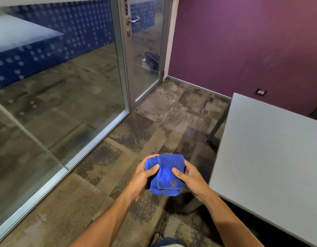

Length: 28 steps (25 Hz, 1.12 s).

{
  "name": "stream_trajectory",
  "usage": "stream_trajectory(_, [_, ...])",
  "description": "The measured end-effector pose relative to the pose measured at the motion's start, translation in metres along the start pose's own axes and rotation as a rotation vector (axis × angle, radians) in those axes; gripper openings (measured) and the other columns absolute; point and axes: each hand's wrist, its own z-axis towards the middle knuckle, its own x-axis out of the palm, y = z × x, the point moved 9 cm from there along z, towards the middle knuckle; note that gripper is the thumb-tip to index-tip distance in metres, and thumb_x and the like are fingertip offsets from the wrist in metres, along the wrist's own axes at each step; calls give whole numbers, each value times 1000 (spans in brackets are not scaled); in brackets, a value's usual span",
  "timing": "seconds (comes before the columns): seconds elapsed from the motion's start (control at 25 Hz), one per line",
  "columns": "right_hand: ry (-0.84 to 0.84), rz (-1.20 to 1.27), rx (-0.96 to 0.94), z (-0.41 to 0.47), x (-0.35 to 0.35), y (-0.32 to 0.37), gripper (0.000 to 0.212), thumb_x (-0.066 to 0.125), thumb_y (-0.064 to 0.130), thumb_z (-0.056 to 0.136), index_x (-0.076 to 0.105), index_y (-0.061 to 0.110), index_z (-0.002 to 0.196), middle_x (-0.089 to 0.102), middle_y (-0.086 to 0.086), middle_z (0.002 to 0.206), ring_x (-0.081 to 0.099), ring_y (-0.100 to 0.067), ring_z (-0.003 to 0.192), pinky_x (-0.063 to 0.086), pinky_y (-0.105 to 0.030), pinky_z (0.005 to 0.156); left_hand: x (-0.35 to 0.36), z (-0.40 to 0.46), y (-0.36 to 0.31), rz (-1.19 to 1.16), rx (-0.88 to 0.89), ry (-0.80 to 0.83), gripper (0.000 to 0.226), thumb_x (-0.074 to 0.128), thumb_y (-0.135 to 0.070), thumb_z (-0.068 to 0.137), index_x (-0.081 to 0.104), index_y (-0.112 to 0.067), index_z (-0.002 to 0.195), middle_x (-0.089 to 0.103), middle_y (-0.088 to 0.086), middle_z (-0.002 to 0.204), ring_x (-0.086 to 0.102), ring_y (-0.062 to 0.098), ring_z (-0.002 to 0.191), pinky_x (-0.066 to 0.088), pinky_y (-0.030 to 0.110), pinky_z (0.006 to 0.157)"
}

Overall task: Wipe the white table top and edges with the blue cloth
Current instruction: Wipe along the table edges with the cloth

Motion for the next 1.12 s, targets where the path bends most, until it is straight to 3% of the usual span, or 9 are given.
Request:
stream_trajectory(0.08, [-67, 75, 17, 12, -15, -8, 45, 74, 28, 94, 61, 13, 134, 72, -10, 128, 69, -32, 118, 59, -37, 91, 12, 23, 6, 7, -63, 27, 59, 78, -20, 73, 54, -15, 126, 68, 10, 114, 67, 26, 102, 55, 40, 87])
stream_trajectory(0.2, [-161, 130, 29, 26, -30, -20, 40, 72, 22, 96, 62, 8, 131, 73, -15, 123, 70, -38, 114, 60, -42, 90, 17, 51, 15, 120, -137, 61, 76, 86, -19, 61, 49, -19, 128, 70, 6, 113, 70, 21, 99, 57, 33, 80])
stream_trajectory(0.36, [-259, 112, 30, 44, -38, -26, 37, 74, 24, 95, 65, 7, 126, 74, -18, 120, 72, -38, 110, 61, -41, 88, 11, 89, 11, 246, -158, 158, 54, 84, -5, 68, 61, -14, 116, 76, 5, 105, 73, 20, 96, 58, 25, 72])
stream_trajectory(0.52, [-393, 58, 51, 66, -30, -25, 33, 76, 27, 93, 69, 15, 123, 76, -6, 118, 72, -25, 112, 58, -29, 87, -16, 134, -1, 413, -230, 156, 39, 86, -1, 67, 72, -12, 102, 79, 5, 93, 74, 26, 91, 60, 34, 72])
stream_trajectory(0.68, [-530, 68, 76, 80, -11, -21, 47, 78, 23, 91, 62, 16, 134, 74, -6, 124, 71, -25, 114, 59, -41, 94, -27, 177, -23, 590, -217, 320, 29, 85, 0, 70, 67, -13, 89, 75, 6, 90, 71, 31, 90, 57, 33, 68])
stream_trajectory(0.8, [-653, 92, 137, 81, 6, -25, 47, 73, 23, 95, 58, 18, 139, 72, -10, 123, 71, -28, 111, 58, -52, 97, -30, 204, -34, 667, -211, 436, 30, 82, -4, 76, 63, -16, 94, 70, 12, 105, 67, 34, 97, 54, 50, 84])
stream_trajectory(0.88, [-743, 111, 205, 69, 10, -34, 43, 68, 23, 99, 56, 21, 139, 71, -11, 120, 72, -23, 99, 60, -45, 92, -27, 221, -36, 620, -239, 444, 31, 78, -2, 80, 59, -19, 97, 67, 11, 109, 65, 35, 102, 51, 55, 90])
stream_trajectory(0.96, [-819, 150, 278, 47, 8, -49, 43, 67, 24, 100, 55, 23, 140, 71, -9, 117, 71, -19, 90, 57, -38, 81, -18, 241, -37, 620, -202, 443, 33, 74, -4, 84, 55, -20, 106, 64, 7, 112, 62, 34, 106, 50, 52, 93])
stream_trajectory(1.12, [-954, 221, 429, -11, -4, -78, 46, 67, 25, 100, 51, 22, 143, 67, -3, 96, 71, -15, 83, 48, -25, 62, 2, 292, -31, 757, -106, 387, 50, 68, -9, 90, 48, -6, 137, 58, 19, 132, 57, 37, 117, 47, 48, 97])
